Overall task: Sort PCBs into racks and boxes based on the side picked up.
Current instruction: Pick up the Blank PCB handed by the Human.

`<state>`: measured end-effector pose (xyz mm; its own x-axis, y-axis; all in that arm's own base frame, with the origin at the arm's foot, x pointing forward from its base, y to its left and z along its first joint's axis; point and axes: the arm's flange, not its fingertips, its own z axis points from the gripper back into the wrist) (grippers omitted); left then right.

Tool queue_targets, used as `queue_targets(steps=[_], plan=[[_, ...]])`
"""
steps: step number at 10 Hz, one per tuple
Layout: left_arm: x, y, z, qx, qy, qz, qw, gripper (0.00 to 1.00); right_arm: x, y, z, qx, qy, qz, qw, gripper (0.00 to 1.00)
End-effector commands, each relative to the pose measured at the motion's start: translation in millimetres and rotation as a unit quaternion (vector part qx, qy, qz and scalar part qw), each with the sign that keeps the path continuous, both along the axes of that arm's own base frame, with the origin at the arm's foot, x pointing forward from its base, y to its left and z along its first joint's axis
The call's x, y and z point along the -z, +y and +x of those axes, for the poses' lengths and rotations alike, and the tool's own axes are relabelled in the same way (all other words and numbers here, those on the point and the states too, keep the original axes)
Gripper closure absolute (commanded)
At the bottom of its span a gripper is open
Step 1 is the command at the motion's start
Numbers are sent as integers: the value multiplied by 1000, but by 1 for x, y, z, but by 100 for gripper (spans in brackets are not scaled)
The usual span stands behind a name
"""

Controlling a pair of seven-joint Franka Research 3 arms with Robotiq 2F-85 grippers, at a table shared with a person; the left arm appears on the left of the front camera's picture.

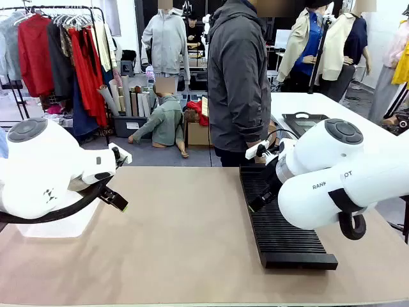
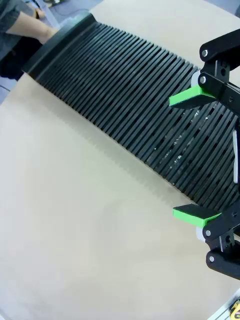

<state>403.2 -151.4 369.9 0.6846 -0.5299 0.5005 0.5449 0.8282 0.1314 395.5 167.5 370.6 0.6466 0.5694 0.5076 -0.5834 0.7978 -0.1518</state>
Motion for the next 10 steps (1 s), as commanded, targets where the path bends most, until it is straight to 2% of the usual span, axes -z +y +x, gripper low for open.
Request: queue_targets(steps=[1,10], plan=[[0,0,0,0,0,0,1000,0,0,0,0,0,0,0,1000,0],[0,0,0,0,0,0,1000,0,0,0,0,0,0,0,1000,0]])
